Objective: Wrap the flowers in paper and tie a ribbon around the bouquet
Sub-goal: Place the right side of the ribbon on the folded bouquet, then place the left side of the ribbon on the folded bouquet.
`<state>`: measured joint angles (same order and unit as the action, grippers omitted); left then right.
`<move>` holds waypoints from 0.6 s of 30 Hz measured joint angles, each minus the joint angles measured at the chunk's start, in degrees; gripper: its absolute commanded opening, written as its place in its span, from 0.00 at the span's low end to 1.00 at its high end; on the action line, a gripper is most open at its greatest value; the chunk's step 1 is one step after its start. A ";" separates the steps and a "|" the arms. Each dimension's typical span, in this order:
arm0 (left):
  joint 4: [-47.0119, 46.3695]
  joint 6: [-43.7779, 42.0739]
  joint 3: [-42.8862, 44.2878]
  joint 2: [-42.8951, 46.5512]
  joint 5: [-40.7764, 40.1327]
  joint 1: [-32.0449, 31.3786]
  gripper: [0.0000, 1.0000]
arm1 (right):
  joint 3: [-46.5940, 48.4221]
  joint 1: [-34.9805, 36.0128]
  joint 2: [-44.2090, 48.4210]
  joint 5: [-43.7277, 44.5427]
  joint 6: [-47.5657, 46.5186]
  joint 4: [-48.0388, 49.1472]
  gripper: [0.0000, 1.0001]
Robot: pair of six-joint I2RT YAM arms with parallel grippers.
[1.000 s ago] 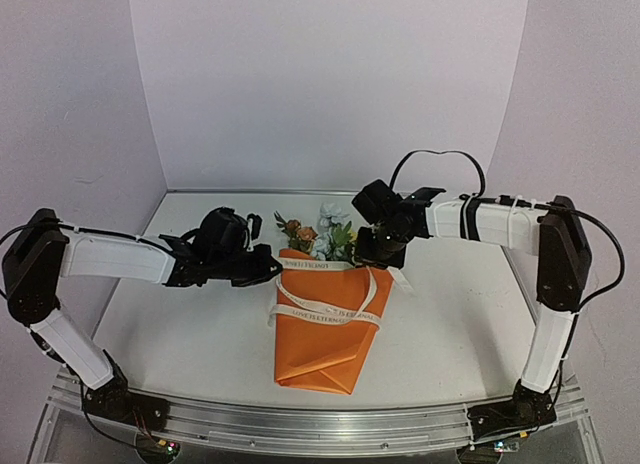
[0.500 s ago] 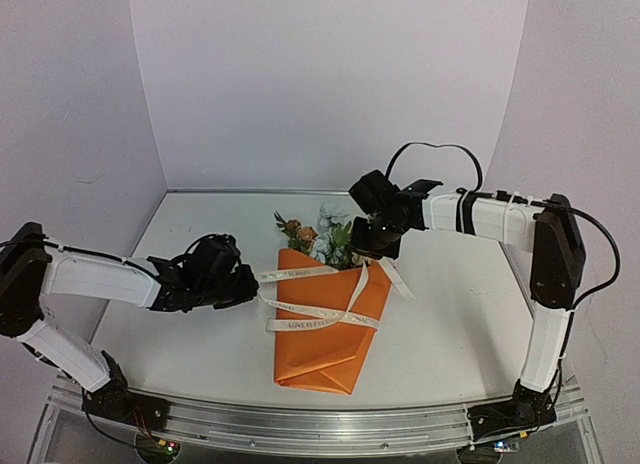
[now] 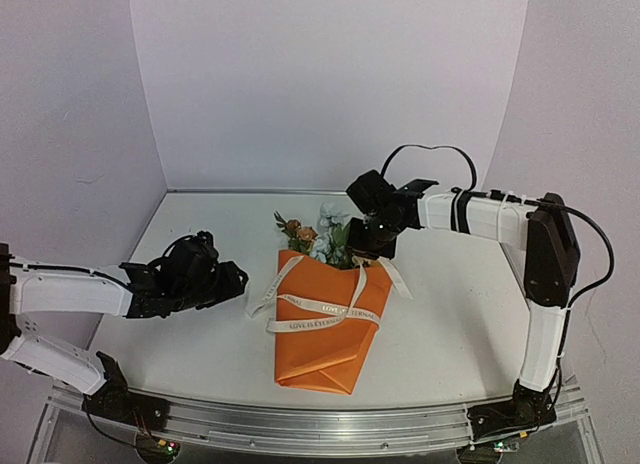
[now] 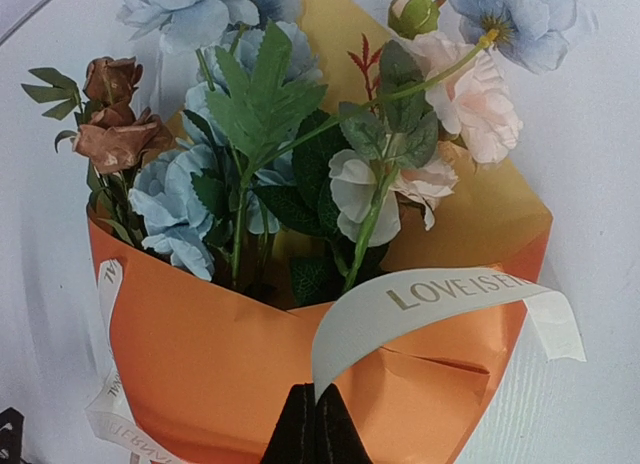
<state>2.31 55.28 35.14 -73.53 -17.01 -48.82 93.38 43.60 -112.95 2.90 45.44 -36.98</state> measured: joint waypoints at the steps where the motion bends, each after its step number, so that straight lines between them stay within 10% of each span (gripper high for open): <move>1: -0.01 -1.50 -0.04 1.48 0.38 0.03 0.58 | 0.03 0.08 -0.01 -0.07 -0.22 -0.04 0.03; 18: -7.33 -27.80 26.79 -26.00 36.06 -1.28 0.62 | -2.35 0.70 -0.37 -3.20 -0.27 0.13 0.28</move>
<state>-5.02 27.49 61.92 -99.53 19.05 -50.10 91.04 44.30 -113.32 -0.30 45.18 -36.85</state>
